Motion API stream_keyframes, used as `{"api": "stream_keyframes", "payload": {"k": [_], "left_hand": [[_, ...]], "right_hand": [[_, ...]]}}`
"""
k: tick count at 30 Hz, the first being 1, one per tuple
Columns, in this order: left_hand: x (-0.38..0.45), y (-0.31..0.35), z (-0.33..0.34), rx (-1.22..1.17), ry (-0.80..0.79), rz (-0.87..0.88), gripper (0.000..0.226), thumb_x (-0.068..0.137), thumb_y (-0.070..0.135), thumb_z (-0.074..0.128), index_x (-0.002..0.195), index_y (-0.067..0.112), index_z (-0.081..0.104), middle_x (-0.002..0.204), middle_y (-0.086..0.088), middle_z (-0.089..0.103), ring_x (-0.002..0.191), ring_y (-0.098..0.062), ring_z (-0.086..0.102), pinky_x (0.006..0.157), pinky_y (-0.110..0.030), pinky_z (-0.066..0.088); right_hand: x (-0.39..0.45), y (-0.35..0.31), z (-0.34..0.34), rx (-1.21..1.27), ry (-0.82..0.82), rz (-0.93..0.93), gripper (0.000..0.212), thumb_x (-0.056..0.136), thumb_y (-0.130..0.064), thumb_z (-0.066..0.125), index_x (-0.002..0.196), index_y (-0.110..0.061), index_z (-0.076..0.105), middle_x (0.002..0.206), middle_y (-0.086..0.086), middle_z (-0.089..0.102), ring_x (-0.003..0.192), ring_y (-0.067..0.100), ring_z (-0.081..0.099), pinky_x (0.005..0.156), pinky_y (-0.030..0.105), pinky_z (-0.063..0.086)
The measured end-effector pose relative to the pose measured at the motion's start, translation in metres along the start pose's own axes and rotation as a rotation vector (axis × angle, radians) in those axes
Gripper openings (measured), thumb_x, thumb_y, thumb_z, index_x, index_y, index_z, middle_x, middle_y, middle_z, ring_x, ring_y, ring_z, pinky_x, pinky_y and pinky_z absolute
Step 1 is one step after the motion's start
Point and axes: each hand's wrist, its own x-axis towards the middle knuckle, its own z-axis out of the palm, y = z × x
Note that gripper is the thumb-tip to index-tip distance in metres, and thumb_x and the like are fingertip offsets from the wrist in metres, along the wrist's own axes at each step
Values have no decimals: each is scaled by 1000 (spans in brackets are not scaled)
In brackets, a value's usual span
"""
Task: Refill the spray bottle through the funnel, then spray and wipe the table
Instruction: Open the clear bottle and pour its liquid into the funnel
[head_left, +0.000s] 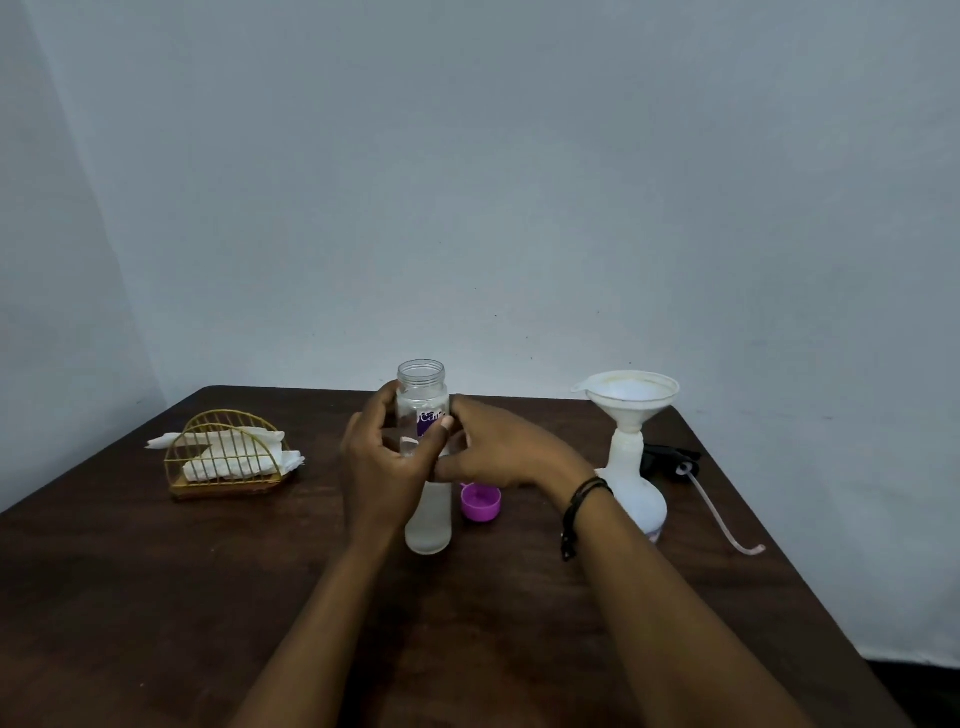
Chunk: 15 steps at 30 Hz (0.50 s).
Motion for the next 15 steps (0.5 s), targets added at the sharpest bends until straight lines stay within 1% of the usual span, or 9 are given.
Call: {"api": "stream_keyframes", "payload": {"k": [3, 6, 7, 8, 10, 11, 13, 15], "left_hand": [[0, 6, -2, -66, 2, -9, 54, 77, 52, 70, 127, 37, 59, 108, 12, 68, 96, -11, 66, 75, -42, 58], [2, 19, -4, -138, 14, -12, 52, 78, 47, 70, 127, 34, 60, 109, 13, 69, 95, -4, 67, 76, -27, 57], [2, 23, -3, -171, 10, -11, 49, 78, 43, 72, 125, 34, 61, 108, 15, 70, 94, -2, 67, 74, -24, 56], [2, 28, -1, -207, 1, -11, 46, 79, 38, 74, 123, 35, 62, 107, 16, 70, 93, -2, 68, 74, -22, 56], [1, 39, 2, -281, -37, -14, 43, 80, 28, 75, 121, 34, 63, 106, 16, 72, 94, -5, 69, 75, -23, 56], [0, 45, 4, -318, -58, -11, 42, 80, 27, 76, 120, 34, 64, 105, 15, 73, 94, -7, 70, 75, -24, 56], [-2, 53, 8, -377, -79, -5, 41, 78, 33, 76, 118, 35, 65, 104, 14, 74, 93, -9, 71, 76, -25, 56], [-3, 63, 14, -425, -91, 0, 43, 77, 37, 74, 119, 35, 65, 104, 12, 75, 93, -11, 71, 76, -26, 56]], "right_hand": [[-5, -2, 10, 41, 176, 1, 38, 84, -31, 71, 114, -19, 51, 93, -10, 60, 78, 5, 57, 59, 21, 41], [-11, -4, 18, 90, 295, -40, 39, 86, -33, 71, 117, -23, 50, 93, -17, 58, 73, -5, 54, 55, 10, 36], [-14, -4, 20, 105, 333, -49, 39, 85, -34, 71, 116, -24, 49, 92, -18, 58, 72, -6, 55, 54, 10, 37], [-17, -4, 20, 114, 369, -52, 40, 85, -36, 71, 117, -25, 49, 94, -17, 61, 73, -4, 56, 56, 10, 37], [-26, -4, 18, 108, 430, -53, 46, 84, -38, 72, 123, -25, 49, 103, -12, 65, 83, 1, 60, 61, 14, 42], [-31, -3, 16, 99, 457, -59, 48, 84, -38, 72, 124, -25, 49, 106, -11, 65, 87, 3, 61, 63, 17, 45], [-41, -3, 11, 87, 512, -67, 47, 82, -37, 74, 121, -25, 50, 107, -11, 66, 92, 6, 62, 69, 23, 51], [-53, -3, 4, 78, 566, -64, 46, 81, -38, 75, 119, -26, 51, 106, -12, 67, 94, 6, 63, 75, 28, 54]]}}
